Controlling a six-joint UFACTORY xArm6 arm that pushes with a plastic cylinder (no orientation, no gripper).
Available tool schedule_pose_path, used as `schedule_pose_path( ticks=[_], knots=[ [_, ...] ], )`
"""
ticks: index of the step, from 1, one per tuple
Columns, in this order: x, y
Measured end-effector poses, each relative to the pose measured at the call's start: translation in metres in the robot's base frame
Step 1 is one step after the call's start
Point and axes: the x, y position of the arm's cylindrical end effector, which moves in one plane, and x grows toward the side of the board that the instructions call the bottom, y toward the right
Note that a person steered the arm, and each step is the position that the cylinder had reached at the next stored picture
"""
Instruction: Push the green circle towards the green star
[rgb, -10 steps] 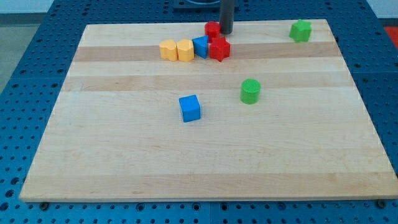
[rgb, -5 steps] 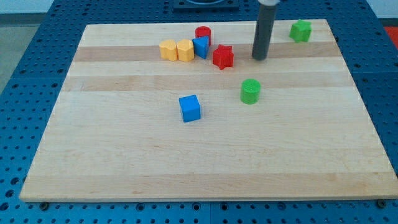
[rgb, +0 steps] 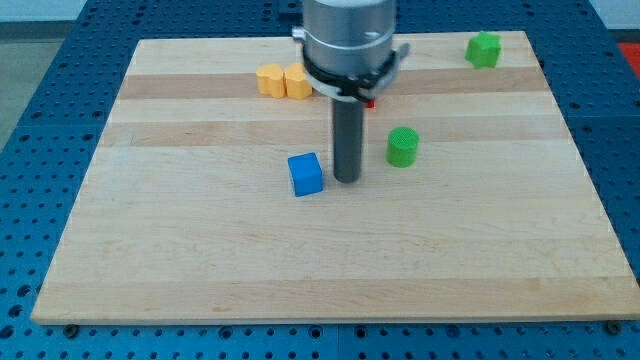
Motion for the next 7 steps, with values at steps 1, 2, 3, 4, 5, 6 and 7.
schedule_pose_path(
  ticks=[1,2,3,4,5,6,7],
  knots=[
    [-0.009,0.030],
    [-0.035,0.030],
    [-0.073,0.040],
    [-0.121,0.060],
    [-0.138,0.067],
    [-0.138,0.066],
    [-0.125,0.052]
  ],
)
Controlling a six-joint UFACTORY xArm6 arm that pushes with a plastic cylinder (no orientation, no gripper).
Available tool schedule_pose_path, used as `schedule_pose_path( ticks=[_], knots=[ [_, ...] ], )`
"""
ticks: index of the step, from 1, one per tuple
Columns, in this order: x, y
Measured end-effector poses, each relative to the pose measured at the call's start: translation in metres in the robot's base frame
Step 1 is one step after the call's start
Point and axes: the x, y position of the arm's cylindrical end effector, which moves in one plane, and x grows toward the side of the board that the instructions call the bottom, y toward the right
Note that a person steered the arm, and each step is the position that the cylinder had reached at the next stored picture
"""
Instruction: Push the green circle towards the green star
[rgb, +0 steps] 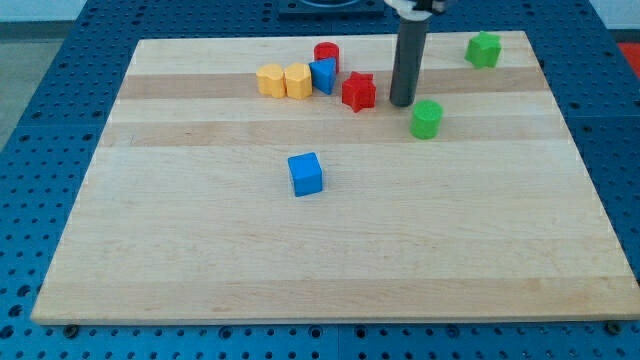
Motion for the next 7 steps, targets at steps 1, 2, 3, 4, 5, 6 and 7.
schedule_pose_path(
  ticks=[1,2,3,4,5,6,7],
  knots=[
    [0.034,-0.008],
    [0.059,-0.004],
    [0.059,0.017],
    [0.035,0.038],
    [0.007,0.061],
    [-0.019,0.084],
    [-0.041,0.103]
  ],
)
